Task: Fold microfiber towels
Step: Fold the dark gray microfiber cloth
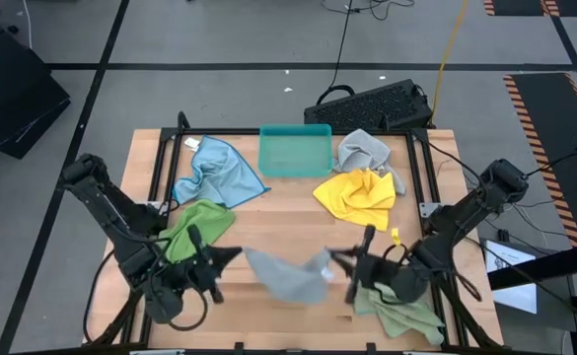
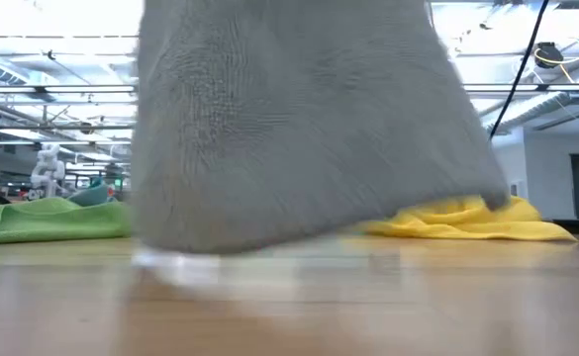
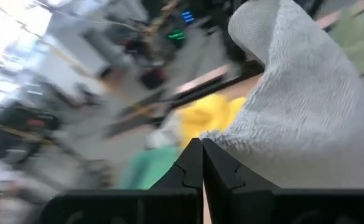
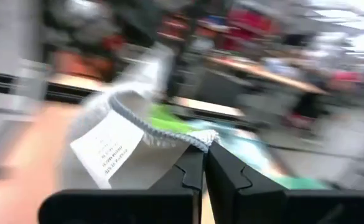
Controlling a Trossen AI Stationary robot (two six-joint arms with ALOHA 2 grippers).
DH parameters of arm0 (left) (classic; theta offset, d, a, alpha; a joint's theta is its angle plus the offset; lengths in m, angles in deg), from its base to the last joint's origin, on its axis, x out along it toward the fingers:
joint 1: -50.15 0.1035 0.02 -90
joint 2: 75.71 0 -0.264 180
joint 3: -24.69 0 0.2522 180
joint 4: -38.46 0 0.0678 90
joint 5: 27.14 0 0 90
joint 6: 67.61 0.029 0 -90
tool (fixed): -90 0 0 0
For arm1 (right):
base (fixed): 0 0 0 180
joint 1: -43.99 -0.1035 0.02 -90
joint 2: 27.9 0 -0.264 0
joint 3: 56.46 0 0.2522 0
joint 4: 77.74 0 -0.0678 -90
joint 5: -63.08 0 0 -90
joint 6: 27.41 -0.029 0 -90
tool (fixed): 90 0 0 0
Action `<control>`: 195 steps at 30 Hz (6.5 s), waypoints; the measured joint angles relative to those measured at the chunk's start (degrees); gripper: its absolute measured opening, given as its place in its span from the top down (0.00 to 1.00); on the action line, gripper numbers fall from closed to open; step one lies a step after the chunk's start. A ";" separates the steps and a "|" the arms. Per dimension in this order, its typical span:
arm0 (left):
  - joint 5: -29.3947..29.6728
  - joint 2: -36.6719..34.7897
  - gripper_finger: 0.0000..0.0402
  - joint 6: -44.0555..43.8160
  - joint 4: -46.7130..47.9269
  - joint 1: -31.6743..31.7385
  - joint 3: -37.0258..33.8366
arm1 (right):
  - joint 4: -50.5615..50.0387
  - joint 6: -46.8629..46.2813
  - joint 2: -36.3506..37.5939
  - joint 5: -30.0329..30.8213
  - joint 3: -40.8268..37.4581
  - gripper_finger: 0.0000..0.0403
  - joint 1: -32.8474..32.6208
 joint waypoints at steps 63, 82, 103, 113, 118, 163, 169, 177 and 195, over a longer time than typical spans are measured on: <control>-49.26 -9.42 0.99 -5.77 0.66 29.31 -22.78 | 23.85 -22.23 0.59 -39.77 -33.71 0.99 39.03; -51.02 -9.31 0.99 -8.89 -13.61 29.68 -32.54 | 22.17 -34.82 0.25 -46.43 -36.50 0.99 38.96; -53.40 -9.31 0.99 -8.49 -18.08 29.64 -34.51 | 23.14 -27.43 -1.04 -48.33 -36.48 0.99 42.19; -53.41 -9.30 0.99 -10.41 -20.42 29.62 -34.53 | 14.68 -29.37 4.65 -55.56 -36.48 0.99 43.67; -53.40 -9.31 0.99 -10.10 -21.64 29.62 -34.53 | 12.34 -29.14 5.25 -55.51 -36.48 0.99 43.66; -58.29 -5.44 0.77 -19.96 -24.30 29.08 -34.56 | 8.31 -27.37 6.38 -55.09 -36.52 0.77 43.86; -57.54 -5.07 0.63 -20.89 -23.90 28.55 -34.53 | 8.31 -30.59 6.40 -61.63 -36.52 0.59 42.83; -57.28 -5.07 0.60 -20.95 -23.67 28.57 -34.53 | 7.01 -33.33 6.40 -65.96 -36.50 0.51 38.66; -48.73 -2.25 0.56 -18.02 -29.74 16.68 -34.51 | 2.07 -36.22 6.80 -52.71 -36.50 0.51 32.64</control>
